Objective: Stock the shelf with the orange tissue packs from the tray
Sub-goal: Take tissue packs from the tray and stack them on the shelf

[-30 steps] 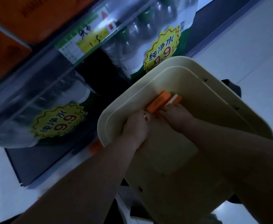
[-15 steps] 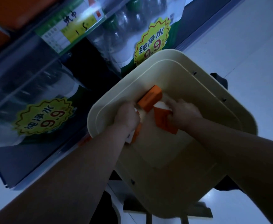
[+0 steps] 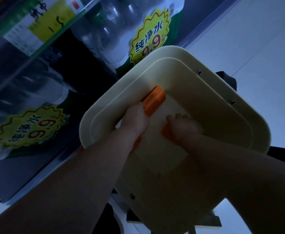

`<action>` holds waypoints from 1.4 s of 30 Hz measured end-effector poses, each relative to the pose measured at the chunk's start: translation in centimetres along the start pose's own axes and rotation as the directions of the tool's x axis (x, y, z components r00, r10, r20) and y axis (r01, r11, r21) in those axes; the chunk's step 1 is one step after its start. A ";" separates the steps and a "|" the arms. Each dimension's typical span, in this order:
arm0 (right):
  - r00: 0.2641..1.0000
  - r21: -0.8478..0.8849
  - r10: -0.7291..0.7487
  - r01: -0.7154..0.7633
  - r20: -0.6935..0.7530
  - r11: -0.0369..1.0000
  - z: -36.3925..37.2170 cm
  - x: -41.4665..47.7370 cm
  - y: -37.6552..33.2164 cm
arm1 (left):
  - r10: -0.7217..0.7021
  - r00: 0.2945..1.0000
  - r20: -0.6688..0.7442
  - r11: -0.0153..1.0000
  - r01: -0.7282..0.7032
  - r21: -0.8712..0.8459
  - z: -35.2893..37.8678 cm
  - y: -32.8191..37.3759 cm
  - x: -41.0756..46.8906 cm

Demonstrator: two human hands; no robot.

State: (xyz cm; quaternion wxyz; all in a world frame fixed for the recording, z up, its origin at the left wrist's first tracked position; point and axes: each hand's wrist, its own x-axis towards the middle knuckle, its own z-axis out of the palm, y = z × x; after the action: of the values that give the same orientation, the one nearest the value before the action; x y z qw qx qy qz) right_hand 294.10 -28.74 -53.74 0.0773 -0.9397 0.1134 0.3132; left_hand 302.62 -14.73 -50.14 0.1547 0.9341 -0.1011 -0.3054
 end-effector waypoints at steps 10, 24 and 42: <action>0.998 0.135 -0.005 0.013 -0.059 0.991 -2.7 -1.6 1.8 | 0.185 0.978 -0.096 0.916 -0.136 0.377 1.4 1.3 2.1; 0.995 0.023 0.083 -0.082 -0.046 0.996 -4.0 -3.5 3.0 | 0.119 0.992 0.033 0.831 -0.118 0.544 1.0 3.2 1.3; 0.818 -0.199 -0.338 0.275 -0.465 0.941 -14.5 -20.8 -7.5 | 0.159 0.879 -0.450 0.987 -0.132 0.091 -15.1 -1.5 -21.9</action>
State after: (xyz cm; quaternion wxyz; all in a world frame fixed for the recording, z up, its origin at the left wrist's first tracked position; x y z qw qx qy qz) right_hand 288.12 -21.21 -29.13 0.0375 -0.9970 -0.0430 0.0528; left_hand 294.53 -3.69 -27.32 0.1694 0.9735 -0.1405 -0.0623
